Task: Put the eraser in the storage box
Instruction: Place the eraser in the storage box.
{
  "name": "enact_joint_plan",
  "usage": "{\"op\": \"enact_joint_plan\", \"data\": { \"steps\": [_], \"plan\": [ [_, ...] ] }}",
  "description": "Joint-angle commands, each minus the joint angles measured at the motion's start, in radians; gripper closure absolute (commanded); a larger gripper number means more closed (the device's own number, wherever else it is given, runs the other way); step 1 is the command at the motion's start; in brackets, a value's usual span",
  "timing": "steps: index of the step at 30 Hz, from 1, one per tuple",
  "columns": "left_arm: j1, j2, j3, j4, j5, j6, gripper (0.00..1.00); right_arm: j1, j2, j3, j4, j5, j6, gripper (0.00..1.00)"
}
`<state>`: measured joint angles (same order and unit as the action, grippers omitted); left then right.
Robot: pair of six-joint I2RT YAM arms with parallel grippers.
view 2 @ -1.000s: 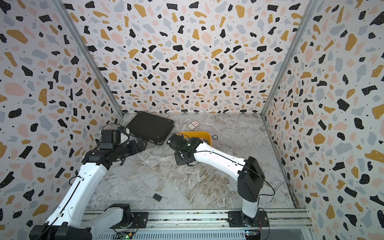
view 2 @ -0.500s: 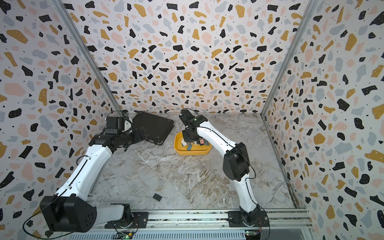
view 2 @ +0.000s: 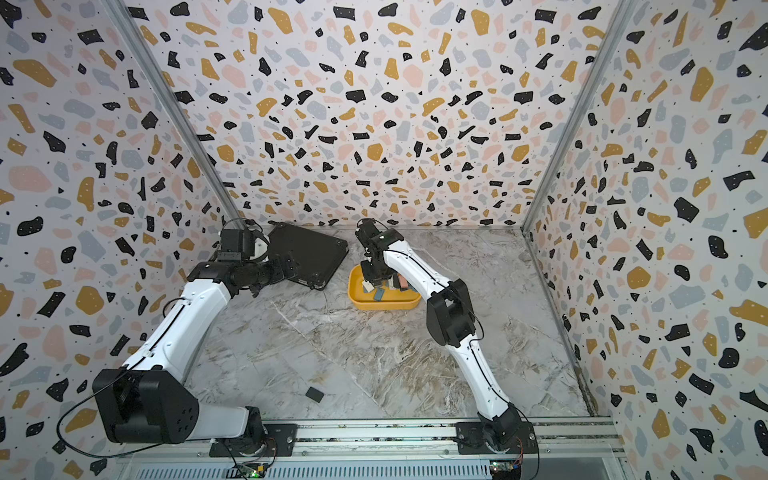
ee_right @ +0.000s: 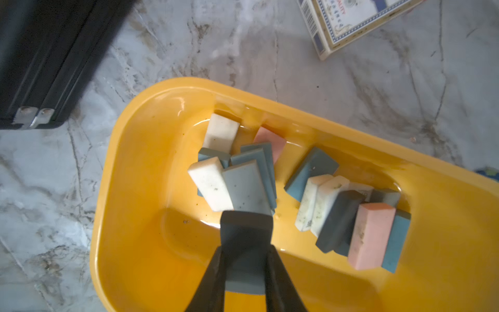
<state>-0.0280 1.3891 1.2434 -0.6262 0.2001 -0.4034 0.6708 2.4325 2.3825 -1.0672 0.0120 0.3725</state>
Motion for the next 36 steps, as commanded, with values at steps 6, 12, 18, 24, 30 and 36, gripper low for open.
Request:
{"op": "enact_joint_plan", "data": {
  "steps": [6,12,18,24,30,36],
  "plan": [
    [0.008,0.021,0.040,0.028,0.004,0.016,0.01,-0.013,0.044,0.113,-0.034,0.008,-0.020,0.75],
    [0.009,0.031,0.038,0.032,0.011,0.014,0.00,-0.014,0.074,0.117,-0.032,-0.009,-0.008,0.74],
    [0.013,0.037,0.034,0.039,0.018,0.008,0.00,-0.014,0.092,0.117,-0.026,-0.027,0.000,0.73],
    [0.017,0.042,0.032,0.040,0.025,0.007,0.00,-0.014,0.104,0.118,-0.023,-0.037,0.006,0.70],
    [0.019,0.041,0.031,0.040,0.029,0.004,0.00,-0.014,0.101,0.117,-0.024,-0.038,0.005,0.59],
    [0.022,0.038,0.032,0.040,0.030,0.005,0.00,-0.014,0.036,0.103,-0.020,-0.017,-0.003,0.54]
  ]
}}
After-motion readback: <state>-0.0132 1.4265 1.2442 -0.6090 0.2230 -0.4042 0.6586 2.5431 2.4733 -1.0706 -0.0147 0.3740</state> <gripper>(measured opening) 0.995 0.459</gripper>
